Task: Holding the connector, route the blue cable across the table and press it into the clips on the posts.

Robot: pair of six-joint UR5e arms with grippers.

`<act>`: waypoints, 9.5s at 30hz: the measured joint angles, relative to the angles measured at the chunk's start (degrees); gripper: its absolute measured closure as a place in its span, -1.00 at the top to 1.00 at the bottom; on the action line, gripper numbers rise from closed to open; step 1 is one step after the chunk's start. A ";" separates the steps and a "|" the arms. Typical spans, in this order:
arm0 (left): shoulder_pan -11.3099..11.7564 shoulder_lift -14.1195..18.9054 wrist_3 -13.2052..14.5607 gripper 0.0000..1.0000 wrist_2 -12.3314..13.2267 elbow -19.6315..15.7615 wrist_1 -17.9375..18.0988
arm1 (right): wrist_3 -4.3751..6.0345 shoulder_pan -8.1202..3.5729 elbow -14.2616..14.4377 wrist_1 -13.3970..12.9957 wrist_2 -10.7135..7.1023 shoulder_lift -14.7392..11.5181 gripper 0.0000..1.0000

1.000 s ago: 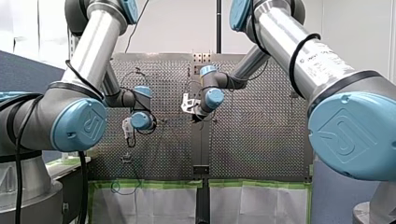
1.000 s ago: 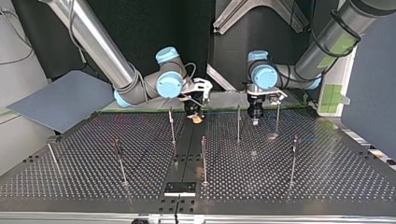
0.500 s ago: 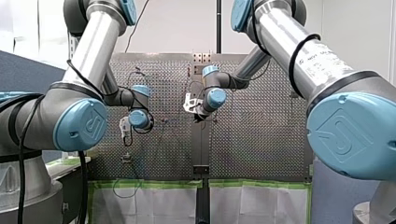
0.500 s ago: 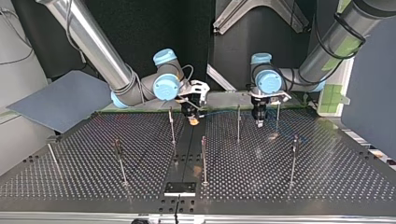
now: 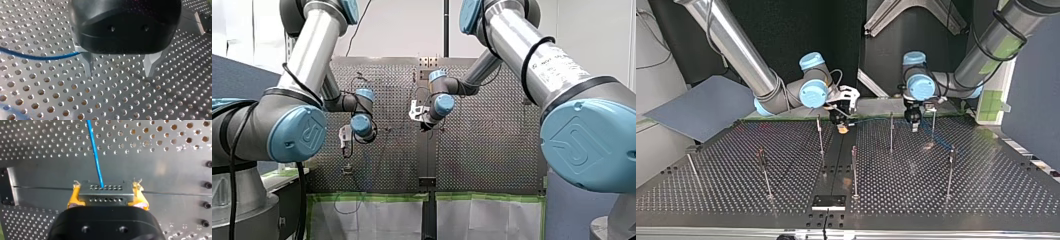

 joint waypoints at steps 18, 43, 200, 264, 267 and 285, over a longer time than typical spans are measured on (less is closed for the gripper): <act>-3.20 8.21 -0.22 1.00 0.18 -3.69 -4.54 | 0.00 -0.17 0.04 0.07 0.07 0.01 -1.00; -11.46 9.34 -2.24 1.00 -2.00 -6.38 -1.41 | 0.00 -0.73 0.02 0.30 -0.02 -0.05 -1.00; -18.00 21.18 -5.44 -0.97 -12.14 12.70 -12.50 | 3.60 -3.13 -0.80 14.96 -1.09 -20.83 -1.00; -10.07 5.17 -5.13 -0.97 -0.69 24.04 -14.16 | 5.20 -12.84 -5.26 16.08 -4.68 -17.58 -1.00; -9.96 5.19 -5.24 -0.97 -1.01 24.06 -14.71 | 5.10 -12.97 -5.29 16.12 -4.73 -17.56 -1.00; -10.69 9.28 -6.08 -0.22 -4.30 20.26 -17.95 | 3.69 -12.05 -11.20 19.32 -4.15 -15.41 -1.00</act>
